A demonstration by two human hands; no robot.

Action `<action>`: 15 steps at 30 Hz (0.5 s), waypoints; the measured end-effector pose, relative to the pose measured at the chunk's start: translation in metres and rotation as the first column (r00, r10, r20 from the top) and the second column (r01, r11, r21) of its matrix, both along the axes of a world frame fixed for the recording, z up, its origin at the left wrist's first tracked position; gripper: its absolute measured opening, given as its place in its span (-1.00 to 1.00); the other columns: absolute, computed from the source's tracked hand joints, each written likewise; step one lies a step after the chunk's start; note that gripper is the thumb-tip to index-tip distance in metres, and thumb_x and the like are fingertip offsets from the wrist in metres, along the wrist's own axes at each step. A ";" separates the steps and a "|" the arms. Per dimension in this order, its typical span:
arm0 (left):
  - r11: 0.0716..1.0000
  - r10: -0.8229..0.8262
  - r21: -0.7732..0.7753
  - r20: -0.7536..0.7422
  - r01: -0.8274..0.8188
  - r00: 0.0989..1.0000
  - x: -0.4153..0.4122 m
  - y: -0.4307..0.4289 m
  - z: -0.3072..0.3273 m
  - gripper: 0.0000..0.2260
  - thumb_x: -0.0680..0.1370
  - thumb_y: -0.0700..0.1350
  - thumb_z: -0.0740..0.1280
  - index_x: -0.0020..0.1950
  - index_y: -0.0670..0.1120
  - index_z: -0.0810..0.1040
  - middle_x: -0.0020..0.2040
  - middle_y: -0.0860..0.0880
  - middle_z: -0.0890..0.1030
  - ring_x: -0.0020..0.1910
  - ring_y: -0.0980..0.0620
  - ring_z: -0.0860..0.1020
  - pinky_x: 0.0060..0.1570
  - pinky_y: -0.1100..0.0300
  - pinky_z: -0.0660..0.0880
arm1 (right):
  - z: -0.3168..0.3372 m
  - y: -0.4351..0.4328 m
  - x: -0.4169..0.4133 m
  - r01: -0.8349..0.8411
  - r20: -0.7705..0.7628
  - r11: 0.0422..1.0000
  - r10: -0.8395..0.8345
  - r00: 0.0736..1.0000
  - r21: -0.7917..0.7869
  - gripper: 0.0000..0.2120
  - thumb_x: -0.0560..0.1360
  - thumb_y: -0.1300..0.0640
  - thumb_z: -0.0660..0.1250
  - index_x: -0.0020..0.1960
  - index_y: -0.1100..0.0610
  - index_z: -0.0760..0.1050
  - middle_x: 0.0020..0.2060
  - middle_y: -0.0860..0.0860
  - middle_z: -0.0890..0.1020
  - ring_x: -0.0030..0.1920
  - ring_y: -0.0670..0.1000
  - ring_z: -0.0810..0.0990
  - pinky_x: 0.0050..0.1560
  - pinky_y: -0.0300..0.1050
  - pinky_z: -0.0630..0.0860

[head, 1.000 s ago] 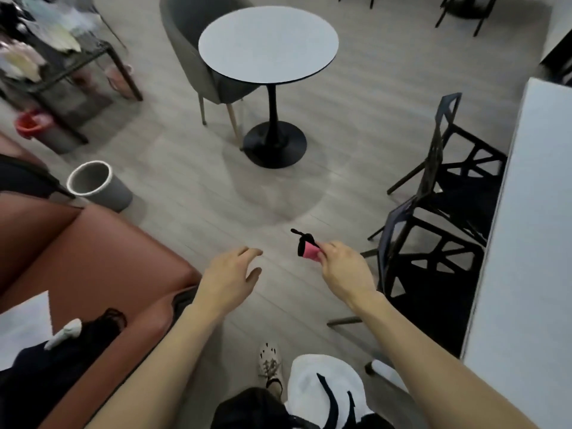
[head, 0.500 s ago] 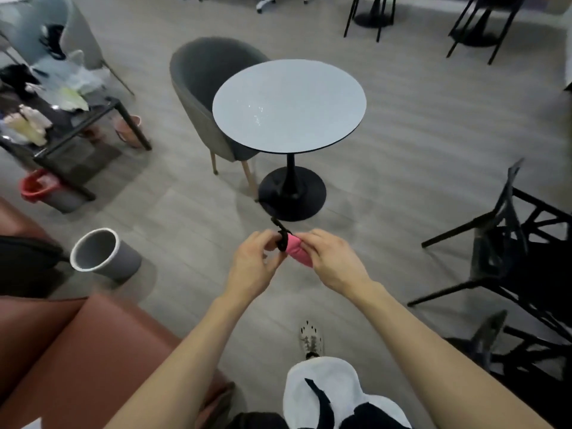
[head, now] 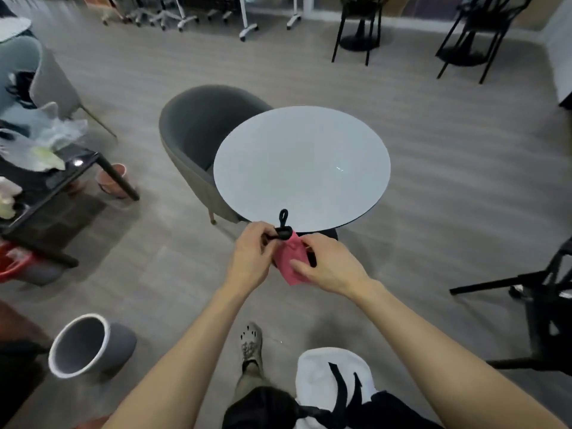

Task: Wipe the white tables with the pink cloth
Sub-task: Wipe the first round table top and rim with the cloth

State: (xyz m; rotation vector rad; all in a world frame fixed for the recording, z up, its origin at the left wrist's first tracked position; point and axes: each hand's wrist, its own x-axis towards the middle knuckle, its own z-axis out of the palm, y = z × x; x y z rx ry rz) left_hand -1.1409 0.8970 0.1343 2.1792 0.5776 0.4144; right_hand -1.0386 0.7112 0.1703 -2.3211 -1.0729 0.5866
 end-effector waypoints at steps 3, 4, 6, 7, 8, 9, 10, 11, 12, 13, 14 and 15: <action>0.991 -0.114 0.062 -0.024 0.115 0.993 0.047 0.047 0.001 -0.88 0.57 -0.03 0.48 -0.03 0.13 0.56 0.14 0.24 0.51 0.10 0.19 0.58 0.09 0.05 0.61 | -0.012 0.039 0.024 0.170 0.023 0.983 -0.169 0.985 -0.070 -0.81 0.61 -0.07 0.34 0.03 0.06 0.49 -0.07 -0.02 0.61 -0.07 0.12 0.60 0.01 0.16 0.58; 0.979 -0.166 0.107 -0.053 0.171 0.985 0.060 0.061 0.003 -0.90 0.57 -0.01 0.48 -0.03 0.10 0.57 0.17 0.24 0.49 0.13 0.23 0.55 0.10 0.16 0.57 | -0.014 0.050 0.030 0.236 0.024 0.969 -0.235 0.972 -0.077 -0.84 0.61 -0.03 0.35 0.04 0.06 0.48 -0.08 -0.01 0.63 -0.07 0.12 0.60 0.01 0.16 0.59; 0.948 -0.246 0.184 -0.092 0.259 0.965 0.085 0.090 0.005 -0.89 0.59 -0.01 0.51 -0.02 0.05 0.60 0.19 0.19 0.49 0.13 0.28 0.46 0.08 0.43 0.41 | -0.013 0.069 0.040 0.349 0.003 0.934 -0.350 0.937 -0.071 -0.88 0.62 0.01 0.36 0.06 0.04 0.47 -0.12 -0.04 0.64 -0.09 0.10 0.61 -0.02 0.12 0.59; 0.933 -0.282 0.208 -0.089 0.295 0.955 0.097 0.103 0.007 -0.88 0.60 -0.01 0.51 -0.02 0.04 0.60 0.15 0.17 0.50 0.12 0.26 0.45 0.06 0.45 0.37 | -0.013 0.077 0.046 0.400 -0.005 0.915 -0.401 0.916 -0.058 -0.89 0.62 0.02 0.36 0.07 0.02 0.47 -0.14 -0.07 0.64 -0.11 0.08 0.61 -0.05 0.11 0.60; 0.915 -0.322 0.228 -0.079 0.332 0.943 0.110 0.115 0.010 -0.88 0.61 0.00 0.51 -0.02 0.04 0.60 0.10 0.16 0.51 0.10 0.22 0.46 0.05 0.42 0.37 | -0.013 0.086 0.051 0.450 -0.005 0.892 -0.451 0.893 -0.040 -0.89 0.63 0.01 0.35 0.07 0.01 0.47 -0.17 -0.09 0.63 -0.14 0.05 0.61 -0.07 0.10 0.61; 0.898 -0.366 0.234 -0.074 0.372 0.928 0.123 0.126 0.012 -0.89 0.62 0.01 0.51 -0.02 0.05 0.61 0.05 0.16 0.53 0.06 0.18 0.49 0.05 0.36 0.39 | -0.014 0.093 0.057 0.494 -0.010 0.869 -0.494 0.869 -0.019 -0.89 0.63 0.00 0.36 0.08 0.00 0.47 -0.18 -0.12 0.63 -0.15 0.01 0.62 -0.08 0.08 0.61; 0.885 -0.404 0.215 -0.086 0.413 0.911 0.136 0.136 0.015 -0.89 0.63 0.01 0.49 -0.02 0.05 0.60 0.00 0.18 0.56 0.02 0.16 0.51 0.04 0.28 0.43 | -0.015 0.100 0.061 0.530 -0.025 0.848 -0.530 0.848 0.007 -0.88 0.64 -0.01 0.36 0.10 -0.02 0.47 -0.20 -0.13 0.64 -0.17 -0.05 0.62 -0.09 0.06 0.61; 0.877 -0.436 0.168 -0.112 0.449 0.893 0.147 0.144 0.017 -0.90 0.65 0.01 0.46 -0.02 0.06 0.59 -0.05 0.18 0.60 -0.01 0.16 0.54 0.01 0.22 0.46 | -0.016 0.107 0.064 0.556 -0.054 0.831 -0.554 0.831 0.027 -0.85 0.64 -0.03 0.37 0.15 -0.03 0.46 -0.22 -0.14 0.65 -0.18 -0.11 0.62 -0.08 0.03 0.62; 0.872 -0.460 0.119 -0.136 0.476 0.877 0.156 0.148 0.019 -0.89 0.67 0.01 0.44 -0.02 0.07 0.57 -0.09 0.17 0.63 -0.05 0.16 0.56 -0.04 0.19 0.47 | -0.018 0.111 0.066 0.574 -0.077 0.818 -0.571 0.818 0.036 -0.78 0.63 -0.06 0.37 0.22 -0.04 0.46 -0.21 -0.15 0.66 -0.17 -0.15 0.63 -0.07 0.00 0.62; 0.866 -0.479 0.083 -0.146 0.493 0.865 0.164 0.152 0.019 -0.89 0.68 0.00 0.41 -0.02 0.06 0.55 -0.12 0.15 0.64 -0.09 0.14 0.58 -0.09 0.18 0.48 | -0.020 0.116 0.068 0.587 -0.089 0.809 -0.582 0.808 0.036 -0.68 0.62 -0.11 0.38 0.32 -0.06 0.44 -0.16 -0.16 0.66 -0.12 -0.16 0.63 -0.03 -0.03 0.62; 0.859 -0.496 0.058 -0.149 0.509 0.855 0.173 0.155 0.020 -0.87 0.70 -0.01 0.39 -0.03 0.05 0.52 -0.15 0.13 0.64 -0.13 0.13 0.58 -0.14 0.16 0.47 | -0.021 0.121 0.073 0.598 -0.093 0.801 -0.593 0.799 0.028 -0.54 0.59 -0.17 0.39 0.42 -0.07 0.40 -0.09 -0.18 0.65 -0.04 -0.15 0.64 0.04 -0.04 0.61; 0.853 -0.512 0.030 -0.152 0.521 0.846 0.182 0.160 0.020 -0.86 0.71 -0.01 0.37 -0.03 0.05 0.50 -0.18 0.11 0.64 -0.17 0.11 0.58 -0.17 0.14 0.47 | -0.022 0.128 0.079 0.609 -0.092 0.793 -0.605 0.791 0.015 -0.41 0.56 -0.23 0.40 0.50 -0.08 0.35 -0.01 -0.18 0.63 0.04 -0.12 0.63 0.10 -0.05 0.60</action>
